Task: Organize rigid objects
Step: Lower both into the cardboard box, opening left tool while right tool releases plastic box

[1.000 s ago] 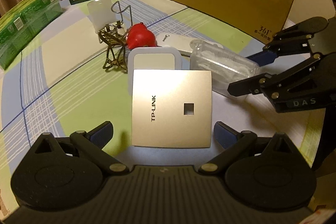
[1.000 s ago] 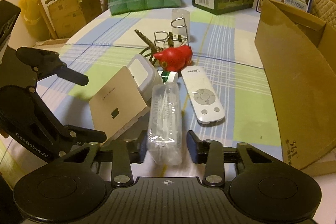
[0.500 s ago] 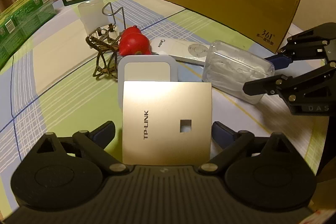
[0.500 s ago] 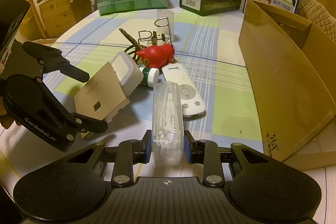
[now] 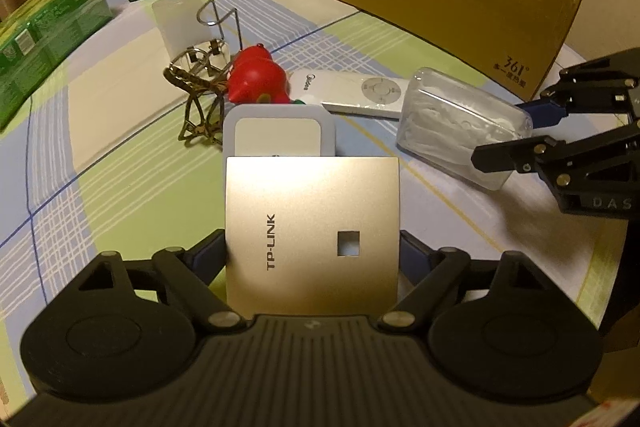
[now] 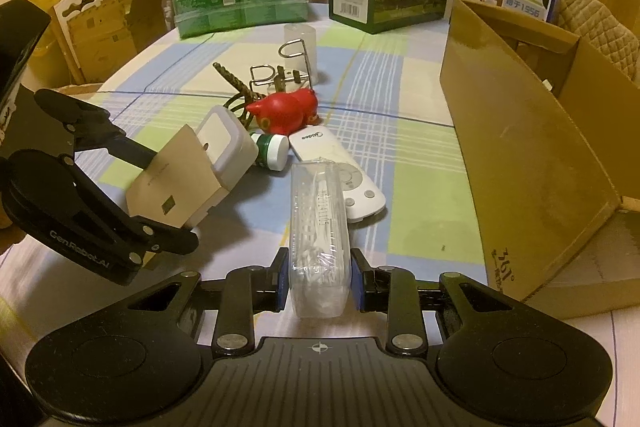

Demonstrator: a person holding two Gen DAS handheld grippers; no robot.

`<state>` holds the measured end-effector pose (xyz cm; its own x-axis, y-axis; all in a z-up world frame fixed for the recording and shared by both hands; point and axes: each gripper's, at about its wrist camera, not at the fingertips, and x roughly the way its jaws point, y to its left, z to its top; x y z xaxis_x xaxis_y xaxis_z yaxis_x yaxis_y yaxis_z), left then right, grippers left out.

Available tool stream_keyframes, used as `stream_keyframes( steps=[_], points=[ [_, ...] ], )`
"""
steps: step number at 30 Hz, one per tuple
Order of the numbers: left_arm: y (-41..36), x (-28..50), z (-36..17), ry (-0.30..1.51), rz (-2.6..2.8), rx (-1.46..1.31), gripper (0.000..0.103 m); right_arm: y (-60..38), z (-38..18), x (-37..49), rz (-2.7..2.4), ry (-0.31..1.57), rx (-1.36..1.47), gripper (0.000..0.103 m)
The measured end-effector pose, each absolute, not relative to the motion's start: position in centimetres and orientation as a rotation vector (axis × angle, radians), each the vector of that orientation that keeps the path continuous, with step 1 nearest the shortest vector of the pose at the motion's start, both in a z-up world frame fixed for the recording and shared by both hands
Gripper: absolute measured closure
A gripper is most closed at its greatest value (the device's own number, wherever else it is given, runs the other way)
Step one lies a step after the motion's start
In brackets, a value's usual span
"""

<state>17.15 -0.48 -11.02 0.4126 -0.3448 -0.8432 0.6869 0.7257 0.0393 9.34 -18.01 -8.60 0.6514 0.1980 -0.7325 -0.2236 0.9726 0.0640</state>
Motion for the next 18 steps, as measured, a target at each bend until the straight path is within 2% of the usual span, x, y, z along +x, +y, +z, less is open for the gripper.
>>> stream_keyframes(
  steps=[9, 18],
  points=[
    [-0.7, 15.9, -7.7, 0.946, -0.586, 0.322, 0.018, -18.8, -6.6, 8.0, 0.229, 0.793, -0.011, 0.076],
    [-2.6, 14.3, -2.4, 0.927, -0.48, 0.224, 0.018, -21.1, -1.3, 6.5, 0.223, 0.709, 0.017, 0.076]
  ],
)
